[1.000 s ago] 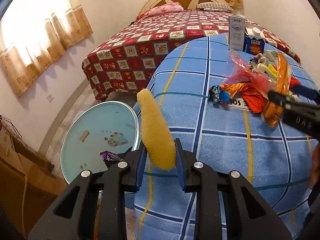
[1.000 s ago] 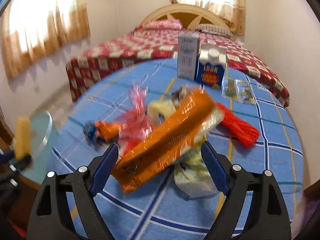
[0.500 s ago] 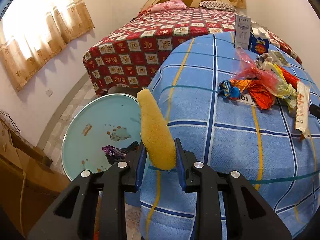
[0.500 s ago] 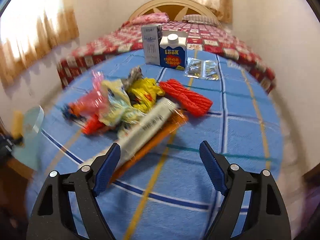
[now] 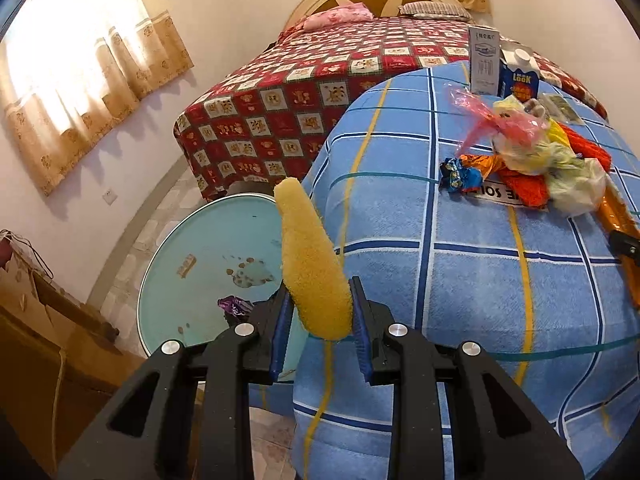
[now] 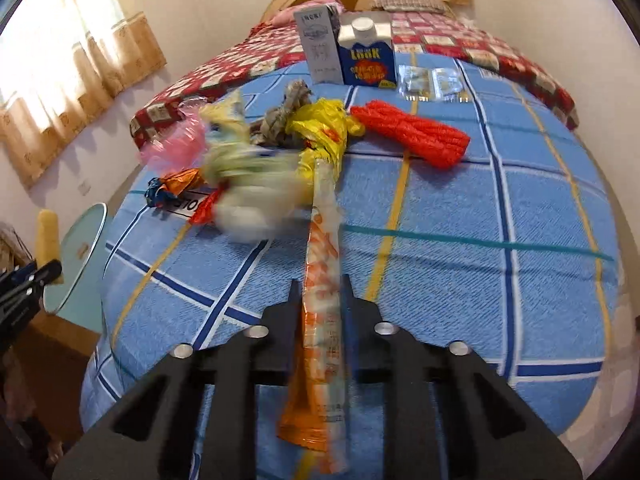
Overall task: Collect trash
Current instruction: 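Grasp the white-and-orange snack wrapper with the right gripper while the left gripper holds the sponge, then carry the sponge and snack wrapper in both grippers over the teal bin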
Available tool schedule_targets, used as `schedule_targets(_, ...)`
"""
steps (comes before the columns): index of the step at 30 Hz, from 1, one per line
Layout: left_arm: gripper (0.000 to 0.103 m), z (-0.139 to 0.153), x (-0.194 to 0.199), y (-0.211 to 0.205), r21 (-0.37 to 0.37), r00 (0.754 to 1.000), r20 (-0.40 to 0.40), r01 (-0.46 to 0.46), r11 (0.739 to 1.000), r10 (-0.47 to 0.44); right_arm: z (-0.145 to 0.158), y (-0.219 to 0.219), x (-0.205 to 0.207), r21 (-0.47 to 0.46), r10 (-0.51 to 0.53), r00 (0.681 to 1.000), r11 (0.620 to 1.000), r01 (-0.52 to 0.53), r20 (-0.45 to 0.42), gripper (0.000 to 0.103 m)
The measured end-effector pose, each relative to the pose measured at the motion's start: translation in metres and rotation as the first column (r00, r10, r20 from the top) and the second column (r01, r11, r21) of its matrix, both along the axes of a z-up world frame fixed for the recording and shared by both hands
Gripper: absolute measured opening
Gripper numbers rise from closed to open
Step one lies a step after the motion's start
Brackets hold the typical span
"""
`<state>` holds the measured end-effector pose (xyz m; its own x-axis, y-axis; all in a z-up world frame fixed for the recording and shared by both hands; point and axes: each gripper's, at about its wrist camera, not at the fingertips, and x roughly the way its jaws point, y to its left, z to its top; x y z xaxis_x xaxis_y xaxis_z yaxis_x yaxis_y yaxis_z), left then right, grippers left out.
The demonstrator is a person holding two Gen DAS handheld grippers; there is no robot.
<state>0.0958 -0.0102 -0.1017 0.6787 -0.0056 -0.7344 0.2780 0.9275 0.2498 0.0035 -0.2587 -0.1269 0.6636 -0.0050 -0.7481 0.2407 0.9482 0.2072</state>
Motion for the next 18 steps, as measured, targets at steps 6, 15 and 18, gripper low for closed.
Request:
schedule_targets(6, 0.028, 0.008, -0.001, 0.006, -0.007, 1.0, 0.017, -0.007, 1.0, 0.007, 0.017, -0.002, -0.023, -0.067, 0.011, 0.999, 0.998, -0.008, 0.042, 0.017)
schedule_targets(15, 0.028, 0.019, 0.001, 0.025, -0.009, 0.998, 0.045, -0.038, 0.999, 0.039, 0.064, 0.02, -0.012, -0.136, 0.107, 0.98, 0.987, -0.084, 0.169, 0.017)
schedule_targets(18, 0.028, 0.021, 0.005, 0.037, -0.005, 0.997, 0.047, -0.066, 0.998, 0.067, 0.071, 0.041, 0.005, -0.168, 0.18, 0.965, 0.975, -0.148, 0.189, 0.017)
